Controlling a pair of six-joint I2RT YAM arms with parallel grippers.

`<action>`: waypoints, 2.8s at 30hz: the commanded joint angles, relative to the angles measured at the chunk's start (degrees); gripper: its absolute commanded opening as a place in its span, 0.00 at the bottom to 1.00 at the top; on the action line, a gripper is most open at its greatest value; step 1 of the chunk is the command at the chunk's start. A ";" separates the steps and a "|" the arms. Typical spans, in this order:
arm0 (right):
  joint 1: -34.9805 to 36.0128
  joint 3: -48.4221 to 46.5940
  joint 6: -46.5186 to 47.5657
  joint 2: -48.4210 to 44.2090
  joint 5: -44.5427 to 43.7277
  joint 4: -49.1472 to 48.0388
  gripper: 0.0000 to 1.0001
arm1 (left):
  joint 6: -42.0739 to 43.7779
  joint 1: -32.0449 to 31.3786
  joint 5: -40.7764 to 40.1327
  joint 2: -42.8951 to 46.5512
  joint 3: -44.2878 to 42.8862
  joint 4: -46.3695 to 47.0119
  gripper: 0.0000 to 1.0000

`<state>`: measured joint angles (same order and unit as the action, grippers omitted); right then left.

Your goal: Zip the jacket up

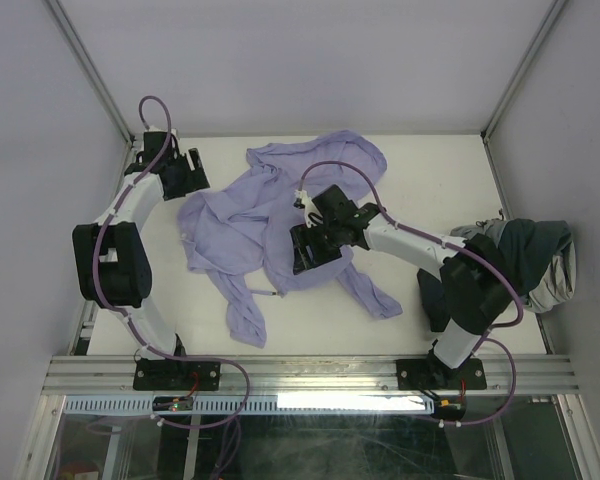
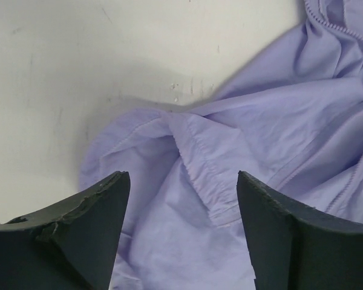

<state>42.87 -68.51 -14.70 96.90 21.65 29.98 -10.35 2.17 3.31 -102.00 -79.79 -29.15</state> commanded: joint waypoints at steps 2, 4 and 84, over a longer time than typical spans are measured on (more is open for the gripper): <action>0.02 -3.40 0.22 0.65 -0.67 -0.32 0.65 | -16.23 0.52 1.20 -1.57 -1.29 1.55 0.65; 0.02 -3.54 0.24 0.66 -0.82 -0.33 0.65 | -17.83 0.59 1.83 -3.62 -2.79 1.79 0.59; -7.38 -0.33 -1.10 5.79 -0.49 -8.87 0.59 | -26.35 -27.74 8.71 19.02 12.77 -3.28 0.42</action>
<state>37.95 -68.23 -14.76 100.95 21.80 24.99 -42.33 -23.31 6.22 -76.07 -64.77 -38.76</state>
